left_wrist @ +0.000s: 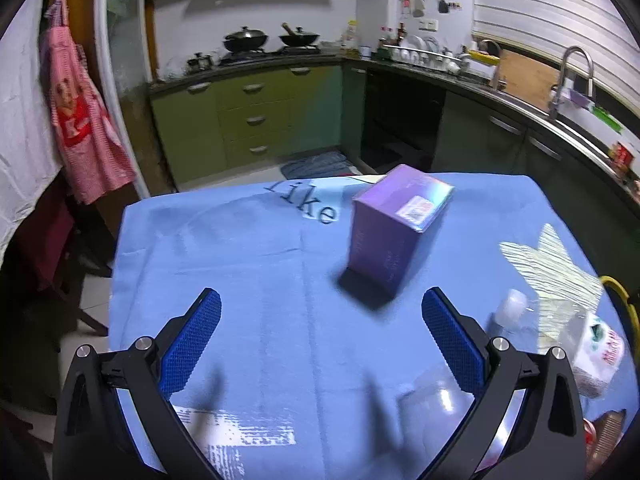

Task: Collect trash
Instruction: 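Carry the noodle cup into the yellow-rimmed bin and open the right tool, then grasp the purple box with the left tool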

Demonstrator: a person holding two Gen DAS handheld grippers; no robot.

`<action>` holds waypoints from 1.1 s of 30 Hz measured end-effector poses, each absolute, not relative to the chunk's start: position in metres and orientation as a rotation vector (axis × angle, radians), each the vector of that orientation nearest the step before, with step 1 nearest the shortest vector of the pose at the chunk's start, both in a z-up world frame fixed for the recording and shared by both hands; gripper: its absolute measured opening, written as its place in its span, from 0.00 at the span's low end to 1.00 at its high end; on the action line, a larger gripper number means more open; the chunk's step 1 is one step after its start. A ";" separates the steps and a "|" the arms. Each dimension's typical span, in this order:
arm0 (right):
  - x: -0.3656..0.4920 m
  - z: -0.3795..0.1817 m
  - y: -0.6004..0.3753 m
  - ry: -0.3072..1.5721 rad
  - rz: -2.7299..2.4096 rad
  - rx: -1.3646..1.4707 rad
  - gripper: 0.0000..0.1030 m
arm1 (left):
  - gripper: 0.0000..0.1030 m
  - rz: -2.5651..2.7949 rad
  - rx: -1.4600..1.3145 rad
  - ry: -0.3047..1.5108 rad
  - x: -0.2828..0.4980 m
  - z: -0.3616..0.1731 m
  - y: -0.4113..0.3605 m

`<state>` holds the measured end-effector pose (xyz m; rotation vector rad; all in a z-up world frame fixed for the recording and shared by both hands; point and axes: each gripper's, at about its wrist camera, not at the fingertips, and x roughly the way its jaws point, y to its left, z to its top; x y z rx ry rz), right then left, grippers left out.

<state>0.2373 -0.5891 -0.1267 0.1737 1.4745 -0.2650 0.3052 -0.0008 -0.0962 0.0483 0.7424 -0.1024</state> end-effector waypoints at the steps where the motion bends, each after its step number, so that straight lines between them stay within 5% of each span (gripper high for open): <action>1: 0.228 -0.115 -0.584 1.443 -0.235 0.187 0.59 | 0.96 -0.124 0.046 0.749 0.306 -0.093 -0.002; 10: 0.180 -0.072 -0.564 1.317 -0.107 0.238 0.59 | 0.96 -0.362 0.241 0.840 0.366 -0.078 -0.029; 23: 0.186 -0.098 -0.541 1.315 -0.078 0.267 0.59 | 0.96 -0.543 0.352 0.899 0.417 -0.109 -0.059; 29: 0.188 -0.104 -0.538 1.320 -0.068 0.276 0.59 | 0.83 -0.550 0.332 0.888 0.411 -0.112 -0.060; 33: 0.189 -0.109 -0.536 1.329 -0.064 0.276 0.59 | 0.65 -0.562 0.314 0.888 0.412 -0.111 -0.056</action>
